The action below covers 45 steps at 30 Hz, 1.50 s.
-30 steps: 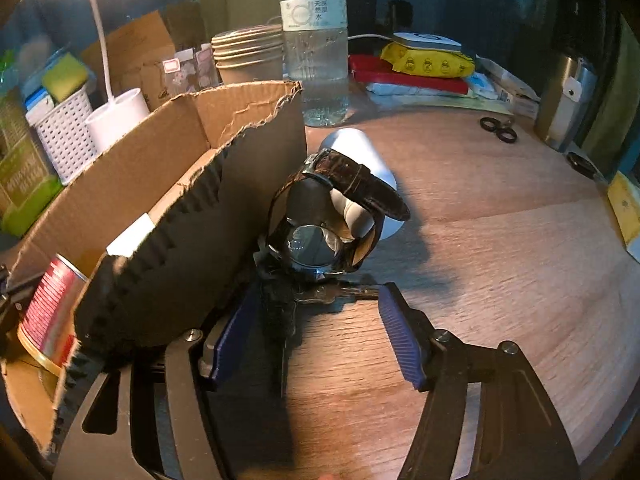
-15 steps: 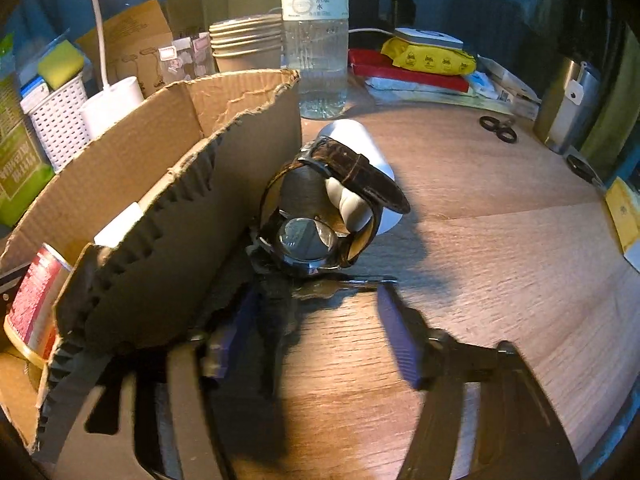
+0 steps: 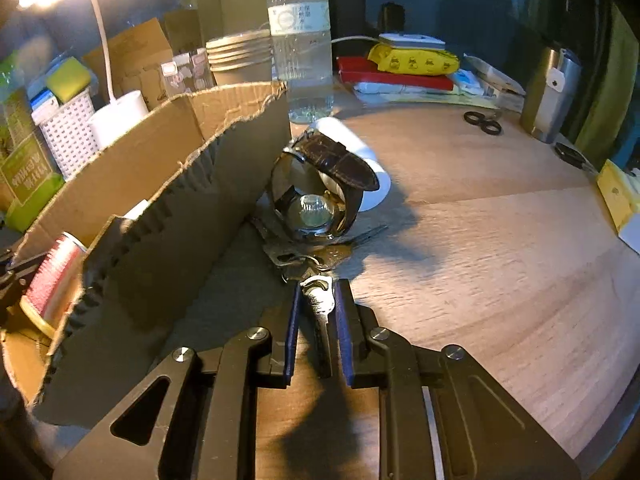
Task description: Organize rigid objects
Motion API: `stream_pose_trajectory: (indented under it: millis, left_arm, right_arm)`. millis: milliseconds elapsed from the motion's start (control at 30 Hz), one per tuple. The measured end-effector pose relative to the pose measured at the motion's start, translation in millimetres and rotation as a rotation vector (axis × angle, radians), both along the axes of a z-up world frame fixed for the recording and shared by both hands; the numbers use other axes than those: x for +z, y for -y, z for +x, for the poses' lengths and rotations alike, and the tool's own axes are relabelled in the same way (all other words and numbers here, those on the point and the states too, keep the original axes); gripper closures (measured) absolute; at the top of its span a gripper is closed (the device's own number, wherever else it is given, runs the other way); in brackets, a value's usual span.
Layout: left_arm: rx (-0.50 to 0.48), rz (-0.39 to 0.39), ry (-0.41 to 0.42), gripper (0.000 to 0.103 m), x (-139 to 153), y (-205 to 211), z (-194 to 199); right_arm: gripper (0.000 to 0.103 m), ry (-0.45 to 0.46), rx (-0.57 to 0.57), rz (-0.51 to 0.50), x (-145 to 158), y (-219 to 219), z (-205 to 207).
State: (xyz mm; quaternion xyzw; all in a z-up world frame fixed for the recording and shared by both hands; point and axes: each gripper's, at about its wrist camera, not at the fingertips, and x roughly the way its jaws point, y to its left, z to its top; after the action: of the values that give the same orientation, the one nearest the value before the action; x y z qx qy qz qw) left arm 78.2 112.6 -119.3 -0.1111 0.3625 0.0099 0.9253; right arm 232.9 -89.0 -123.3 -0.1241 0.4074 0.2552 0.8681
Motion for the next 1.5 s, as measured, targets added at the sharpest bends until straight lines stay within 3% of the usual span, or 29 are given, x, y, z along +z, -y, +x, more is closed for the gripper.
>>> stream_pose_trajectory:
  millis: [400, 433, 467, 733, 933, 967, 1033, 1067, 1100, 1500]
  left_arm:
    - [0.000, 0.000, 0.000, 0.090, -0.1, -0.1, 0.0]
    - [0.000, 0.000, 0.000, 0.090, 0.0, 0.0, 0.0]
    - [0.000, 0.000, 0.000, 0.089, -0.1, 0.0, 0.0]
    - [0.000, 0.000, 0.000, 0.089, -0.1, 0.0, 0.0]
    - [0.000, 0.000, 0.000, 0.089, -0.1, -0.1, 0.0]
    - [0.000, 0.000, 0.001, 0.089, -0.4, -0.6, 0.2]
    - [0.000, 0.000, 0.000, 0.090, -0.3, -0.3, 0.1]
    - [0.000, 0.000, 0.000, 0.089, -0.1, -0.1, 0.0]
    - [0.000, 0.000, 0.000, 0.089, -0.1, -0.1, 0.0]
    - [0.000, 0.000, 0.001, 0.089, -0.2, -0.1, 0.0]
  right_arm:
    - [0.085, 0.072, -0.025, 0.026, 26.4, 12.2, -13.1]
    - [0.087, 0.081, -0.029, 0.033, 30.0, 13.4, -14.4]
    - [0.100, 0.082, -0.027, 0.037, 32.0, 13.7, -15.2]
    - [0.101, 0.119, -0.026, 0.048, 45.5, 15.5, -22.4]
    - [0.101, 0.089, -0.034, 0.007, 33.3, 11.9, -17.3]
    - [0.100, 0.090, -0.043, -0.001, 30.8, 11.4, -16.2]
    - [0.084, 0.076, -0.064, -0.023, 23.2, 10.0, -11.2]
    - [0.066, 0.066, -0.062, -0.034, 19.0, 9.0, -9.6]
    - [0.058, 0.054, -0.057, -0.042, 14.3, 7.6, -8.5]
    - [0.059, -0.005, -0.081, -0.027, -7.1, 10.9, 4.5]
